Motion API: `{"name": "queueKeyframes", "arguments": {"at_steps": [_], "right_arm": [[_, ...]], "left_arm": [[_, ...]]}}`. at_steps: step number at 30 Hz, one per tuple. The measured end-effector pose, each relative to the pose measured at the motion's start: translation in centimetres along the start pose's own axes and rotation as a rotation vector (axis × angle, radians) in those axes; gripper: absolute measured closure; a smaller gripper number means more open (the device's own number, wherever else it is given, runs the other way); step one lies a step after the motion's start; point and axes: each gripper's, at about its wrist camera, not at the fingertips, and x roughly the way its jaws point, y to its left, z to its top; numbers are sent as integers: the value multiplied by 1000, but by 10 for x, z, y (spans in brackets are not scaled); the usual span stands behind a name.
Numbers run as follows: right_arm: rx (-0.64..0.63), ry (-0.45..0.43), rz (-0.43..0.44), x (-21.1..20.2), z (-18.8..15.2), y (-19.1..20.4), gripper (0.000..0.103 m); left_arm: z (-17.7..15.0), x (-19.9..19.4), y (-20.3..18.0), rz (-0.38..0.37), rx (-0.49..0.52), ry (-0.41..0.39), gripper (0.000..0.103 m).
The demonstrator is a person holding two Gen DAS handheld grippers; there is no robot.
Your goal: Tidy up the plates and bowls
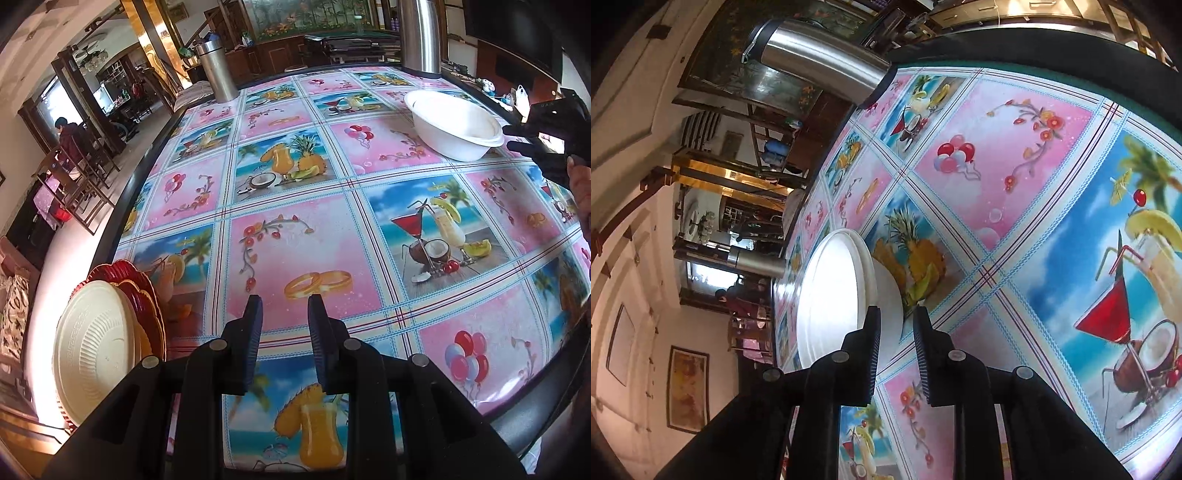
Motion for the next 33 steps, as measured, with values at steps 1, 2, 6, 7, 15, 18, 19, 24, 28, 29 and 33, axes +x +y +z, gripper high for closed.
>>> {"name": "queueKeyframes", "arguments": {"at_steps": [1, 2, 6, 7, 15, 18, 19, 24, 28, 29, 33], "right_arm": [[-4, -4, 1, 0, -1, 2, 81], [-7, -1, 6, 1, -2, 4, 81], [14, 41, 43, 12, -3, 9, 71], [19, 52, 47, 16, -4, 10, 70], [23, 57, 12, 44, -6, 16, 95], [-30, 18, -25, 40, -7, 31, 96], [-69, -8, -47, 35, -8, 39, 96], [-384, -200, -207, 3, -26, 107, 98], [-785, -424, -381, -14, -77, 182, 100], [-892, -472, -413, -14, -95, 200, 100], [-1224, -512, -468, 8, -158, 246, 101]], "left_arm": [[0, 1, 1, -1, -4, 1, 80], [0, 1, 2, -2, -8, 3, 80], [-1, 1, 3, -5, -9, 2, 80], [-1, 0, 3, -6, -8, 0, 80], [-1, 2, 11, -4, -27, 3, 80], [-2, 2, 13, -10, -30, 4, 80], [-2, 2, 12, -12, -30, 3, 80], [-4, 3, 13, -26, -35, 3, 80], [-5, 4, 14, -42, -45, 7, 80], [-6, 4, 14, -48, -48, 10, 80], [-9, 4, 17, -55, -56, 15, 80]]}}
